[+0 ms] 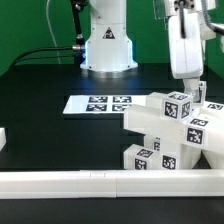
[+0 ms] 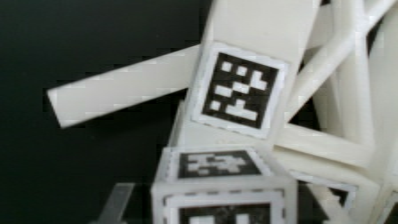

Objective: Assemble chair

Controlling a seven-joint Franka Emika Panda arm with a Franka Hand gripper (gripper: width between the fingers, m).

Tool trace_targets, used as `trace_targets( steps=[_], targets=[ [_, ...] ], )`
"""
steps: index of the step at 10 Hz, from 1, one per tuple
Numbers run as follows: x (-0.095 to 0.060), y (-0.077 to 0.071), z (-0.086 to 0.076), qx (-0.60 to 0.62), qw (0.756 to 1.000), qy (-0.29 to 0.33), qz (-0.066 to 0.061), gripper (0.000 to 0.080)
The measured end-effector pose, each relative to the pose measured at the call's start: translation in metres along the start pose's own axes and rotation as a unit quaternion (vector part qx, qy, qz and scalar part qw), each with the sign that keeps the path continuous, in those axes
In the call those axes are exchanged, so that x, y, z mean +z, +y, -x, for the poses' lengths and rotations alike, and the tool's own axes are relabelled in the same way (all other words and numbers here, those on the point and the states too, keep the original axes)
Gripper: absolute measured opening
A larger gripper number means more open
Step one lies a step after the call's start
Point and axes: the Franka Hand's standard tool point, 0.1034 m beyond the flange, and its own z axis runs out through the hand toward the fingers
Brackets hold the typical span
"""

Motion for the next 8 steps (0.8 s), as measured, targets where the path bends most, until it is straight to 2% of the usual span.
trace_targets(
  steps=[1,2,3,4,5,6,8],
  targets=[
    [0.0002,0.0001,-0.0002,-0.013,1.0,0.0,0.0,0.0339],
    [0.0007,0.0002,-0.0004,-0.032,0.999,0.001,0.001,0.0474],
    [0.0006,0.0002,-0.0004,-0.038,0.999,0.0,0.001,0.0474],
    [-0.002,-0.0023,-0.001,-0.114,0.993,-0.001,0.008,0.061],
    [-0.006,-0.0044,-0.0017,-0.235,0.972,-0.008,0.031,0.0637],
    [-0.0074,-0.007,-0.001,-0.305,0.951,-0.012,0.041,0.0637],
    [-0.0062,-0.0076,-0.0022,-0.358,0.933,-0.012,0.038,0.0647]
  ],
)
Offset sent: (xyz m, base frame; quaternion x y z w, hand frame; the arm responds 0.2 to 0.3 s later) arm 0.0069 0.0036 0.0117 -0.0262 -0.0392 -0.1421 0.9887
